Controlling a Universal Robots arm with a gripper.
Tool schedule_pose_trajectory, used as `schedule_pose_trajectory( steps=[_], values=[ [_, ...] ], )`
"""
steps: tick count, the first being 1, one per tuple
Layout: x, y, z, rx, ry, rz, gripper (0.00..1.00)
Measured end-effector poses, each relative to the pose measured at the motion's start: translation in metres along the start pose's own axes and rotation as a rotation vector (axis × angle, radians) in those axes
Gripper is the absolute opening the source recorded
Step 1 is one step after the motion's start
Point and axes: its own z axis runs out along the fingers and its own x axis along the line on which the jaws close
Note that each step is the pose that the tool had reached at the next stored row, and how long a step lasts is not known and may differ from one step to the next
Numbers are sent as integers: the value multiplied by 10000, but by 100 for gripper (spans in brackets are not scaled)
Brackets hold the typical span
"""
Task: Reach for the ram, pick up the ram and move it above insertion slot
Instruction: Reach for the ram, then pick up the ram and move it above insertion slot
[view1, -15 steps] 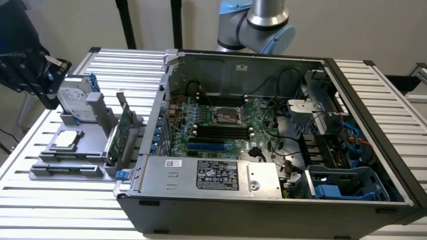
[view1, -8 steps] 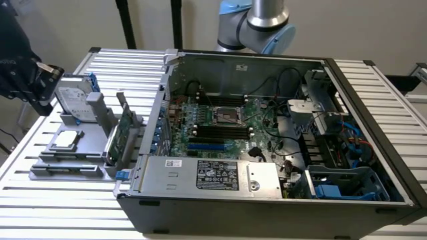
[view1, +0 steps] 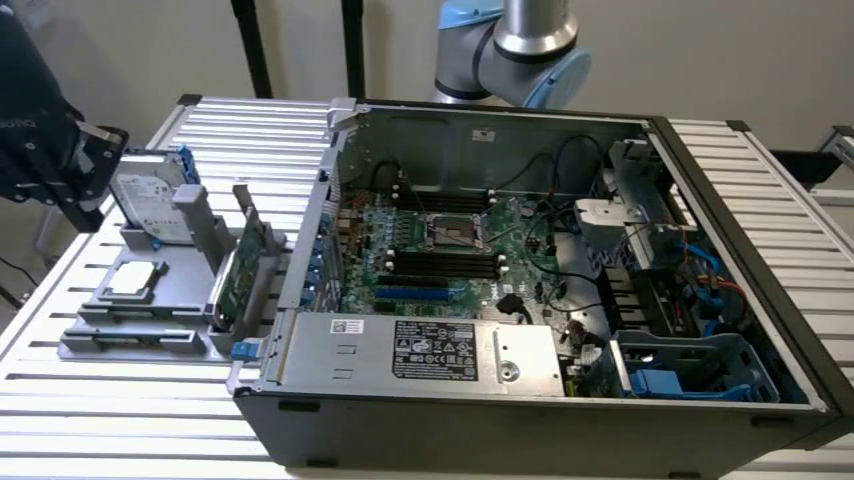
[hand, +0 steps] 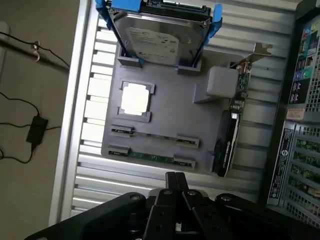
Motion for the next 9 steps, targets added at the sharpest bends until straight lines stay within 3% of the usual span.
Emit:
schedule_pose_trajectory(
  steps=[9],
  values=[
    [0,-1,10,1,61,-1624,11]
  ],
)
